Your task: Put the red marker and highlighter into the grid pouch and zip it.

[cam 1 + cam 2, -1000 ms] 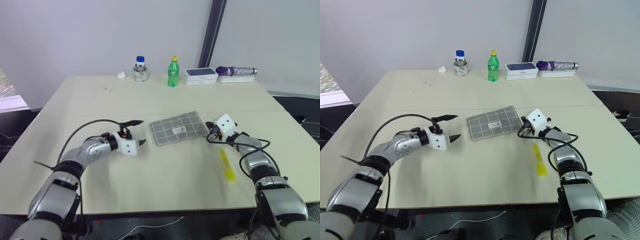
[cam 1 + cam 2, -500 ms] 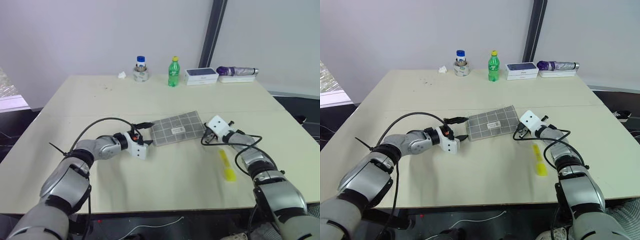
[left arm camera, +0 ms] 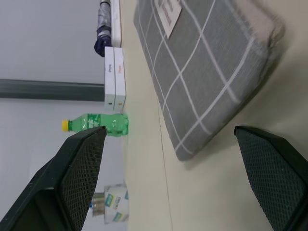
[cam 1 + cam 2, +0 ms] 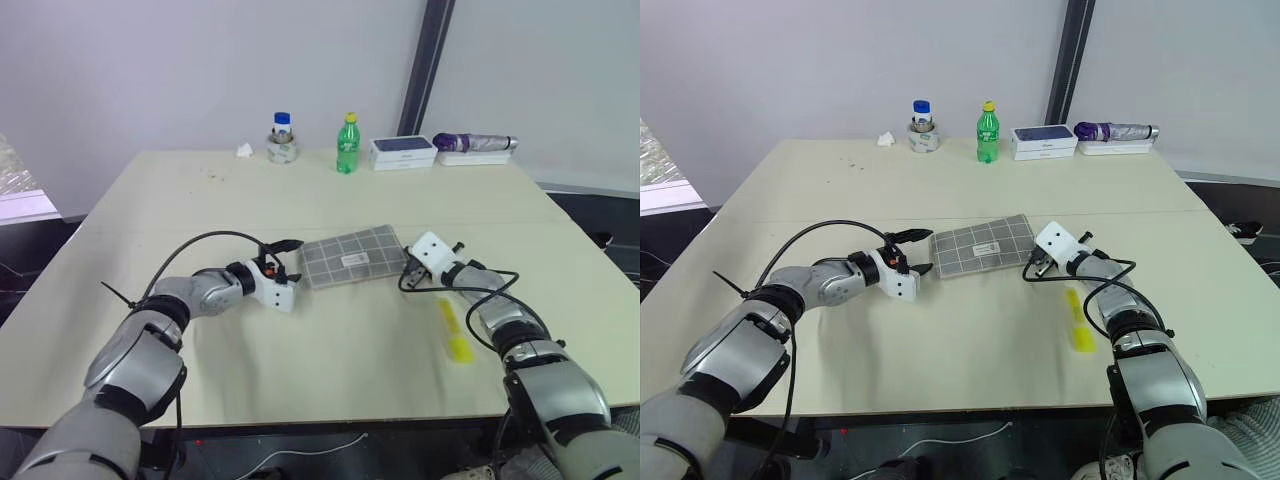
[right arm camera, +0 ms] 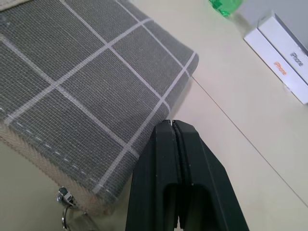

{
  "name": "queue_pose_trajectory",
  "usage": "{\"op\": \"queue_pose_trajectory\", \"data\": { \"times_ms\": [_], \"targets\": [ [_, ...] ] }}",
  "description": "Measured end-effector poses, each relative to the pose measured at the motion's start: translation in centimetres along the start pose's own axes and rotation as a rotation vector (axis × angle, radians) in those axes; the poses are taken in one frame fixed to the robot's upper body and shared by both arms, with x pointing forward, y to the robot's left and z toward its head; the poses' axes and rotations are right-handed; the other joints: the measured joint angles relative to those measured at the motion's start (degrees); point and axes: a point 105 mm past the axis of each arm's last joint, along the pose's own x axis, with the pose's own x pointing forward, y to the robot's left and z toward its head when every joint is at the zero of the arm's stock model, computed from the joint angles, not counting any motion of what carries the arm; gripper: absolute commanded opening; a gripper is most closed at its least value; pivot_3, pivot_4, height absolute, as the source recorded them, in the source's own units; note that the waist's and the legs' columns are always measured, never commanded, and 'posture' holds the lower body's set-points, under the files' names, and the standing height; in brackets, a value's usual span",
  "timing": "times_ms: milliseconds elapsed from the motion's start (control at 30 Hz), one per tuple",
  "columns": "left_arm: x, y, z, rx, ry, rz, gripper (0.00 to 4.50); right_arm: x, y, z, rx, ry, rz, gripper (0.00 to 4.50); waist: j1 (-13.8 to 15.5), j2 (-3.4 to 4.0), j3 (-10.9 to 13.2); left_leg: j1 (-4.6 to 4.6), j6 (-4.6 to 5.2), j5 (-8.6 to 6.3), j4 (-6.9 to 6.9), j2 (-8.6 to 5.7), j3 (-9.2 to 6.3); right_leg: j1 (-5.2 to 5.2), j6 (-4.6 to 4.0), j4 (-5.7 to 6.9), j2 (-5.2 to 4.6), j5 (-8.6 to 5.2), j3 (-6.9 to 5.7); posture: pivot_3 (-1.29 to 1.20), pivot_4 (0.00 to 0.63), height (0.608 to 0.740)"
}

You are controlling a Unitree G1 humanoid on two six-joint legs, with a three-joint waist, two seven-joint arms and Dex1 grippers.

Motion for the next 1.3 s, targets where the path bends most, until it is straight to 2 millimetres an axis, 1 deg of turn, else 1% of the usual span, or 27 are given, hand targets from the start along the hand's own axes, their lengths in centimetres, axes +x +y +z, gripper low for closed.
{"op": "queue_pose_trajectory", "data": {
  "times_ms": [133,300,467,567,633,667,700,800,833,1000,1100,1267,1300],
  "targets": [
    [0.4,-0.1,0.8,-0.011,-0.036,-0.001,4.5,0.1,-0.2,0.2,-0.002,-0.005,-0.009,0.04,0.03,0.0,0.0,0.0,0.0,0.0,0.02,-0.01,-0.03,0.02,0.0,0.0,0.0,0.0,-0.01,0.0,0.15,0.74],
    [1.5,0.1,1.7,-0.018,-0.064,-0.009,4.5,0.1,-0.1,0.3,-0.004,-0.006,-0.004,0.04,0.02,0.0,0.0,0.0,0.0,0.0,0.06,-0.02,-0.03,0.04,0.0,0.01,0.0,0.0,-0.02,0.0,0.15,0.74],
    [1.9,0.1,2.0,-0.03,-0.064,-0.017,4.5,0.2,0.0,0.3,-0.004,-0.007,-0.003,0.04,-0.01,0.0,0.0,0.0,0.0,0.0,0.07,-0.02,-0.04,0.04,0.0,0.02,0.0,0.0,-0.02,0.0,0.15,0.74],
    [2.2,-0.3,2.0,-0.056,-0.059,-0.053,3.65,0.2,0.0,0.3,-0.004,-0.007,-0.002,0.0,0.03,0.0,0.0,0.0,0.0,0.0,0.09,-0.02,-0.05,0.07,0.0,0.02,0.01,0.0,-0.04,0.0,0.15,0.74],
    [2.3,-0.8,2.3,-0.077,-0.062,-0.088,2.66,0.2,0.0,0.3,-0.004,-0.007,-0.001,0.0,-0.03,0.0,0.0,0.0,0.0,0.0,0.1,-0.02,-0.05,0.06,0.0,0.01,0.01,0.0,-0.04,0.0,0.15,0.74],
    [2.2,-1.1,2.3,-0.093,-0.064,-0.106,2.0,0.2,0.0,0.3,-0.004,-0.007,0.0,0.0,-0.12,0.0,0.0,0.0,0.0,0.0,0.09,-0.02,-0.05,0.04,0.0,0.02,0.01,0.0,-0.04,0.0,0.15,0.74],
    [2.2,-1.4,2.4,-0.1,-0.065,-0.115,1.57,0.2,0.0,0.3,-0.004,-0.007,0.0,0.0,-0.18,0.0,0.0,0.0,0.0,0.0,0.08,-0.02,-0.05,0.03,0.0,0.02,0.01,0.0,-0.04,0.0,0.15,0.74],
    [2.1,-0.3,2.1,-0.128,-0.06,-0.074,0.11,0.1,0.0,0.3,-0.003,-0.007,0.003,0.0,-0.18,0.01,-0.01,0.03,0.0,0.0,0.1,-0.01,-0.05,0.07,0.0,0.03,0.01,0.0,-0.04,0.0,0.15,0.74],
    [2.1,-0.2,2.1,-0.134,-0.059,-0.068,0.04,0.1,0.1,0.3,-0.003,-0.007,0.004,0.0,-0.15,0.01,-0.01,0.03,0.0,0.0,0.11,-0.01,-0.06,0.09,0.0,0.03,0.01,0.0,-0.04,0.0,0.15,0.74],
    [2.0,0.0,1.9,-0.176,-0.054,-0.071,0.04,0.2,0.2,0.3,0.003,-0.011,0.015,0.0,-0.21,0.01,-0.01,0.02,0.0,0.0,0.15,-0.01,-0.07,0.08,0.0,0.04,0.02,0.0,-0.04,0.0,0.15,0.74],
    [1.3,-0.1,1.7,-0.221,-0.055,-0.054,0.04,0.2,0.1,0.7,0.003,-0.026,0.019,0.0,-0.38,0.01,-0.01,0.02,0.0,0.0,0.13,0.0,-0.06,0.05,0.0,0.04,0.02,0.0,-0.03,0.0,0.15,0.74],
    [-0.8,0.1,1.3,-0.283,-0.084,-0.01,0.04,-0.1,-0.8,3.1,0.049,-0.141,-0.005,0.0,-0.51,0.01,-0.01,0.01,-0.01,0.0,0.07,0.06,-0.05,0.0,0.0,0.04,0.03,0.0,-0.02,0.0,0.15,0.74],
    [-1.3,0.3,1.1,-0.298,-0.083,0.009,0.01,-0.4,-1.1,3.5,0.084,-0.172,-0.009,0.25,-0.46,0.01,-0.01,-0.01,-0.01,0.0,0.07,0.06,-0.05,0.0,0.0,0.03,0.03,0.0,-0.02,0.0,0.15,0.74]
  ]
}}
